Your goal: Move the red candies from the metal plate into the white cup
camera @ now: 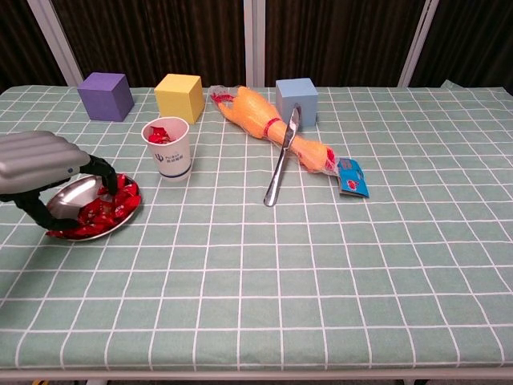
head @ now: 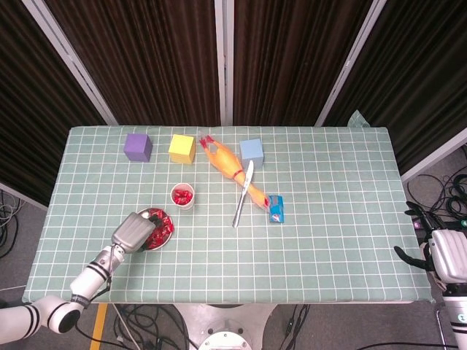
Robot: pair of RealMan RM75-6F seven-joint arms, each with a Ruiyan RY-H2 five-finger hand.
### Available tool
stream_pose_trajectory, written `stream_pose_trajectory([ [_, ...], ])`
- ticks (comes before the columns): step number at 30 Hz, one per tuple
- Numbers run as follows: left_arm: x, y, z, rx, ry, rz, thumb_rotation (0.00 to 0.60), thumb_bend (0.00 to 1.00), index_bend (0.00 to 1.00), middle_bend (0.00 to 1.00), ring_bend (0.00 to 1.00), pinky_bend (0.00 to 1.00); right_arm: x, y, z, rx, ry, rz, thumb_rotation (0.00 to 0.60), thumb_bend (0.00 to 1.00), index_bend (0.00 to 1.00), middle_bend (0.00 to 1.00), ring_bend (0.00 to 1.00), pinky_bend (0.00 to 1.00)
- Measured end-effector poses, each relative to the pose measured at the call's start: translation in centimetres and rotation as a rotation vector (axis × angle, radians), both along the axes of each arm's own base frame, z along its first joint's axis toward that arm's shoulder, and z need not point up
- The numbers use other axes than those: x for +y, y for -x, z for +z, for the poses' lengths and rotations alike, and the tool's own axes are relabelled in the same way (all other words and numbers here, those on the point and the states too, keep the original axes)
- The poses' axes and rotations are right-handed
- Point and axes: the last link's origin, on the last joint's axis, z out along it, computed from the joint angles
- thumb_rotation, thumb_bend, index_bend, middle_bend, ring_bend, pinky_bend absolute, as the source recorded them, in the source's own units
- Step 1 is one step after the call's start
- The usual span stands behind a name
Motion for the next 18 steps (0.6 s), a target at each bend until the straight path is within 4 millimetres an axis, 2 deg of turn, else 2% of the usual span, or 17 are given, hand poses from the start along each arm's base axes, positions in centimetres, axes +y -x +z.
stream_pose_trajectory([
  [10, 0.5, 0.6, -1.0, 0.041, -0.003, -0.038, 0.6, 0.29, 0.48, 0.46, 0.94, 1.0, 0.0, 0.0, 0.0, 0.003, 0.0, -0.006, 0.6, 0.12, 0.13, 0.27, 0.23, 0.56],
  [15, 0.8, 1.0, -1.4, 0.05, -0.003, -0.052, 0.6, 0.32, 0.53, 0.52, 0.94, 1.0, 0.0, -0.1, 0.0, 0.005, -0.001, -0.006, 0.6, 0.12, 0.13, 0.27, 0.23, 0.56],
  [18, 0.8, 1.0, -1.6, 0.041, 0.001, -0.054, 0.6, 0.36, 0.57, 0.58, 0.96, 1.0, -0.1, -0.2, 0.0, 0.004, -0.003, -0.005, 0.6, 0.12, 0.13, 0.27, 0.23, 0.56],
])
